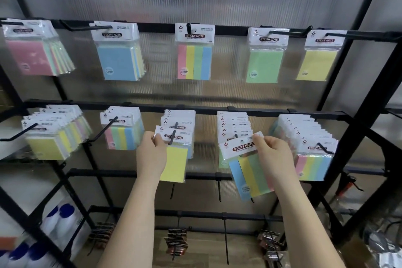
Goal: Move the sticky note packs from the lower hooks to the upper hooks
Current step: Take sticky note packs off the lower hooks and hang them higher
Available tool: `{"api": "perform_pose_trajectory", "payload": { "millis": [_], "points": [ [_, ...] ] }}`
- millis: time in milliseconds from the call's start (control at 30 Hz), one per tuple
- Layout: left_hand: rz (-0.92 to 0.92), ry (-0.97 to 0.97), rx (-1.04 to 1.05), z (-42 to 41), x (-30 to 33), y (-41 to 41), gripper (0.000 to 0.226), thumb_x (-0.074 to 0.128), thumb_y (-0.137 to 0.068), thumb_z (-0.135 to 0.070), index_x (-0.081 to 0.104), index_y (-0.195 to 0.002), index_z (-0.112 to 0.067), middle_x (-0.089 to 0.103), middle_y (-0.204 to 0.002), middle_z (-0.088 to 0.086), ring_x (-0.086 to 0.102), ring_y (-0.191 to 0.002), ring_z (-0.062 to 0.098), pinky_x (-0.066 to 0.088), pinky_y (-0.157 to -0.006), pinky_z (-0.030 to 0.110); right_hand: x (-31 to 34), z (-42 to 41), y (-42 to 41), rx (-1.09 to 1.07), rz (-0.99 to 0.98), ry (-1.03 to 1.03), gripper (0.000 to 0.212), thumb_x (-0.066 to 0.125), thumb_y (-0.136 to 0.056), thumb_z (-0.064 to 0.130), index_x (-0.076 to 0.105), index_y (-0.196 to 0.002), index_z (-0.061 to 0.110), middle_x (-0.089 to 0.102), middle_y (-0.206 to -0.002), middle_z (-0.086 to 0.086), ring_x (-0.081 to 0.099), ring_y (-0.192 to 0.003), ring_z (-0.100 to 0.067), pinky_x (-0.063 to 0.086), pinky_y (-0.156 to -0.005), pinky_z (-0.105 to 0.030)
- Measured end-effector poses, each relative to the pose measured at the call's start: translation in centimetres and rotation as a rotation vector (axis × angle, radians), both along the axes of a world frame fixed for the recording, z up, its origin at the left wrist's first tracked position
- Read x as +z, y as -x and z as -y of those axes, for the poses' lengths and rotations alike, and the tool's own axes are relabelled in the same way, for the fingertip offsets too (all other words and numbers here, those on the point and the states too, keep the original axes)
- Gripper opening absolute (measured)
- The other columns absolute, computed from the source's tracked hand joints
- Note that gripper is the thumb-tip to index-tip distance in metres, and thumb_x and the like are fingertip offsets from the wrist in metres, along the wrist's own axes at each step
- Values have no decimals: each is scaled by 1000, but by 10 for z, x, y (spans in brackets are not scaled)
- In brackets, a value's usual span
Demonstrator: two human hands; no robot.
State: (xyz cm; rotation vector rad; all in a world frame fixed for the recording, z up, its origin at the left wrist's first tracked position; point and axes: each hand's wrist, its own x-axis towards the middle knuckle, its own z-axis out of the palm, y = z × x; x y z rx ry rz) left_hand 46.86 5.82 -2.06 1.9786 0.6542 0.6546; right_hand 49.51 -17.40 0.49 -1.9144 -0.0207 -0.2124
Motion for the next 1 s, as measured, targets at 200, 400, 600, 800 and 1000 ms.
{"api": "perform_pose_trajectory", "payload": {
  "millis": [200,400,600,800,1000],
  "points": [
    [-34,-54,-39,-12,16,20,24,37,-99,-23,48,-80,-12,49,-71,0,42,-62,15,30,-52,28,6,-11,3,-7,65,13,46,47,-95,32,57,-81,-11,58,-80,-30,40,-63,-17,29,-58,-29],
    [-27,-95,-107,-23,32,44,23,40,-99,-25,52,-81,-15,54,-73,-2,44,-63,12,32,-55,26,19,-31,8,-27,255,-29,47,48,-97,32,37,-61,4,30,-58,-2,26,-49,-7,21,-45,-22],
    [63,-100,0,-42,42,63,22,41,-99,-23,55,-86,-11,57,-80,7,45,-66,17,32,-53,25,36,-58,2,45,350,-176,49,55,-94,34,54,-75,-11,43,-63,-7,35,-60,-12,28,-58,-28],
    [81,-82,74,-52,46,76,25,40,-99,-24,49,-78,-13,45,-65,-2,38,-55,13,30,-50,27,85,-86,8,110,478,-297,44,59,-93,21,47,-52,19,36,-40,16,29,-44,-1,23,-46,-15],
    [83,-91,108,-60,52,84,27,40,-99,-25,47,-74,-19,55,-74,4,42,-59,14,32,-52,26,124,-108,8,154,574,-414,37,66,-89,28,55,-57,10,39,-47,15,30,-50,0,26,-48,-16]
  ]
}}
